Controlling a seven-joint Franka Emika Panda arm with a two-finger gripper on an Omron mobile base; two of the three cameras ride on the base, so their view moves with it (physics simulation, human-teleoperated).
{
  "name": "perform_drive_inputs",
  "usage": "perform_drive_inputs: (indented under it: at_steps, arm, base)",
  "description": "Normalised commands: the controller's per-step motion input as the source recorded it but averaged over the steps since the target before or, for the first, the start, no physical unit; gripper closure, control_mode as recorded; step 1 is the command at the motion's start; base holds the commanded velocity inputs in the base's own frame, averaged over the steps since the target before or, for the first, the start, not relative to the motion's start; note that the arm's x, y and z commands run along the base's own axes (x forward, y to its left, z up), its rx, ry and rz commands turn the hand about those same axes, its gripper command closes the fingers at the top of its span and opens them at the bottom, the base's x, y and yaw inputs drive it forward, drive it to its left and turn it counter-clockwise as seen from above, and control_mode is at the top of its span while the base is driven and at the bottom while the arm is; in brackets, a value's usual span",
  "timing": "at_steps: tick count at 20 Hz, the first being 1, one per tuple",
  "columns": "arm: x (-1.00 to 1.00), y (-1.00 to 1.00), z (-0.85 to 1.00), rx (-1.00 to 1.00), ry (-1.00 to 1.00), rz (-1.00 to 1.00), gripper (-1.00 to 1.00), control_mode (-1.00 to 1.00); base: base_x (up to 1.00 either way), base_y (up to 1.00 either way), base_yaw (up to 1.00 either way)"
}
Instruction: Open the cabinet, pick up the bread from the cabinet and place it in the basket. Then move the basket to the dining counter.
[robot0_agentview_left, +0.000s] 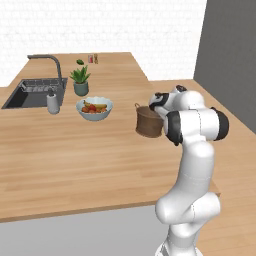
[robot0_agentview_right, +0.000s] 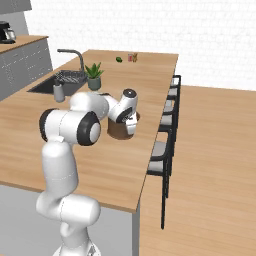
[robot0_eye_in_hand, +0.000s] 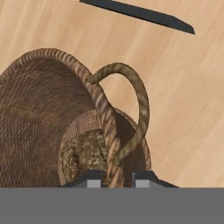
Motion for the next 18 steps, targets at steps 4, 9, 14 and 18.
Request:
perform_drive_inputs:
  at_steps: [4, 9, 14, 18]
  arm:
    - [0.00, 0.00, 0.00, 0.00, 0.00, 0.00, -1.00, -1.00]
    - [0.00, 0.00, 0.09, 0.00, 0.00, 0.00, -1.00, -1.00]
    - [-0.14, 0.00, 0.56, 0.00, -0.02, 0.00, -1.00, -1.00]
    - [-0.36, 0.00, 0.73, 0.00, 0.00, 0.00, -1.00, -1.00]
  base:
    - [0.00, 0.00, 0.00]
    - [0.00, 0.00, 0.00]
    - [0.00, 0.00, 0.00]
    - [0.00, 0.00, 0.00]
